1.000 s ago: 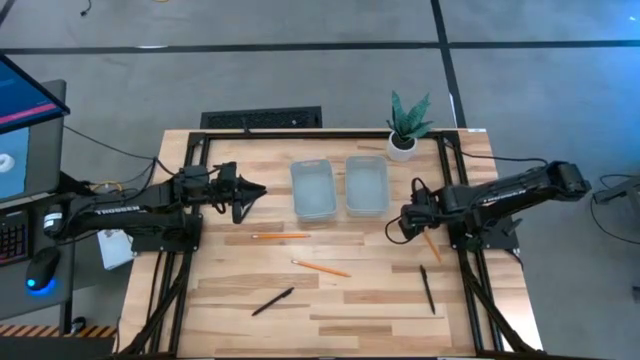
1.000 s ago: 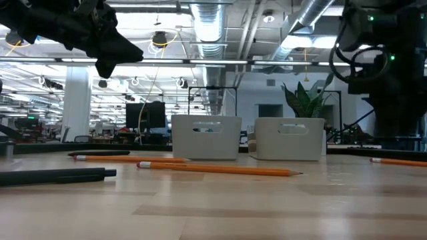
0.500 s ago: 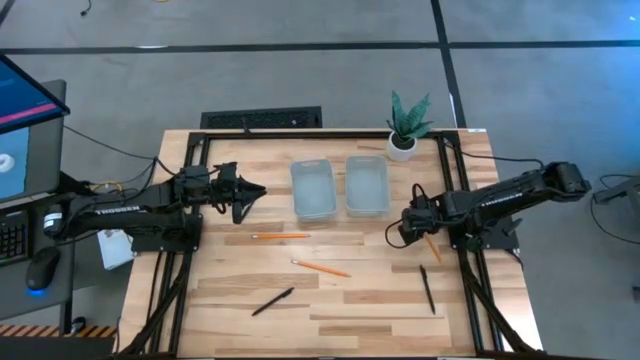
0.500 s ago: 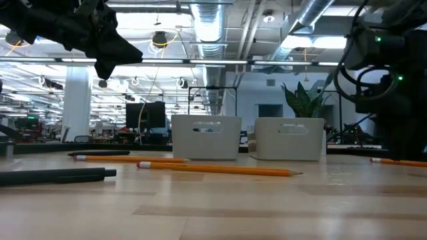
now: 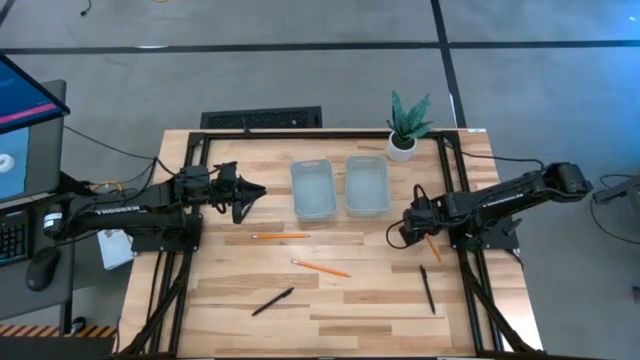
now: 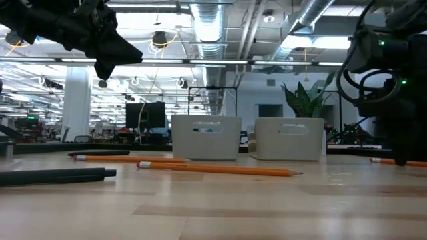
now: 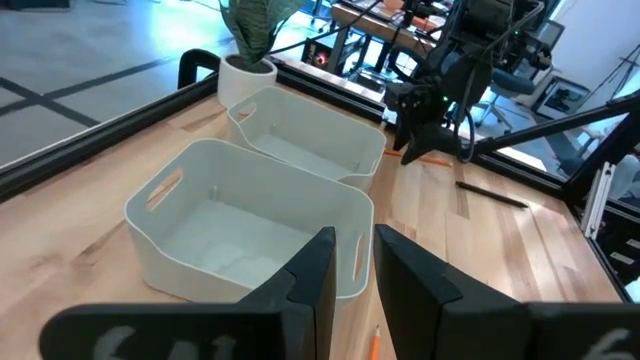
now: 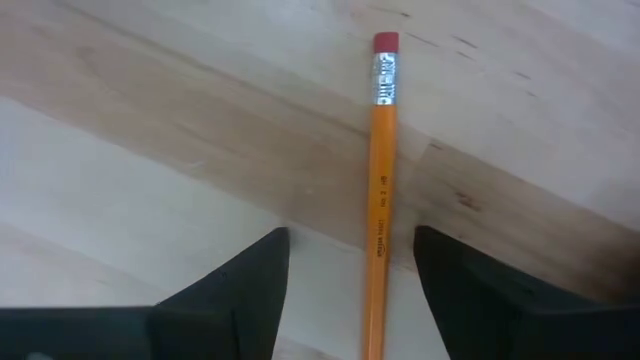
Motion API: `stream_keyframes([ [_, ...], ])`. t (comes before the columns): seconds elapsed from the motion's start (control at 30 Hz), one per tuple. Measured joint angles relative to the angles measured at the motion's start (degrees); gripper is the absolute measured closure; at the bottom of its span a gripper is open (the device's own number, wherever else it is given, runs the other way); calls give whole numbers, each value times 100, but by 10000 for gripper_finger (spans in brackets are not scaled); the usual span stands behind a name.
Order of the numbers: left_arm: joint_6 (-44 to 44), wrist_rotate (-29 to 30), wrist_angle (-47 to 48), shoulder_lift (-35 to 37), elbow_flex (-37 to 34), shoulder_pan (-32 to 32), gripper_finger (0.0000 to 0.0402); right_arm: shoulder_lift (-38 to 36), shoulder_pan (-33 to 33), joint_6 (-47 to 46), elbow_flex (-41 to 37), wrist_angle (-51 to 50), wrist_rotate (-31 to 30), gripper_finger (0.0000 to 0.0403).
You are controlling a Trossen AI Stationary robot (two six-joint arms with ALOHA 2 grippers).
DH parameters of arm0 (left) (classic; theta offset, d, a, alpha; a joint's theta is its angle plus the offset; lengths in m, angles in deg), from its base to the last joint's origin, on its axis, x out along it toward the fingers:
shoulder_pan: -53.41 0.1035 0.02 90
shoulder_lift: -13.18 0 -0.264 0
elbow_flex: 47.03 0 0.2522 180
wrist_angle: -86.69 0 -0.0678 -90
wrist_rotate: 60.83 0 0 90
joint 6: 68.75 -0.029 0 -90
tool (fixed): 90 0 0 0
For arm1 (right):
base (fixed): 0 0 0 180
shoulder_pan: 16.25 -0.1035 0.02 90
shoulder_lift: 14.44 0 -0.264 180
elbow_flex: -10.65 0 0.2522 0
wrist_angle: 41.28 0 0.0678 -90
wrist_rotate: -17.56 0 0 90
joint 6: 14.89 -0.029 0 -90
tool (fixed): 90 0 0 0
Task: Sort pens & pencils
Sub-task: Put the right yellow pencil into the right gray bin
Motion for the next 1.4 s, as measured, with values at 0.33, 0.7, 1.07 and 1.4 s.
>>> stream_keyframes([
  [0.33,4,0,7,0,2,0,340,4,4,-8,-9,-4,40,240],
  [0.7,4,2,9,0,2,1,340,7,11,-15,-11,-39,85,304],
  [1.07,7,1,10,0,2,0,340,9,11,-15,-13,-63,103,338],
  [1.4,7,1,10,0,2,0,340,14,11,-15,14,-91,101,346],
])
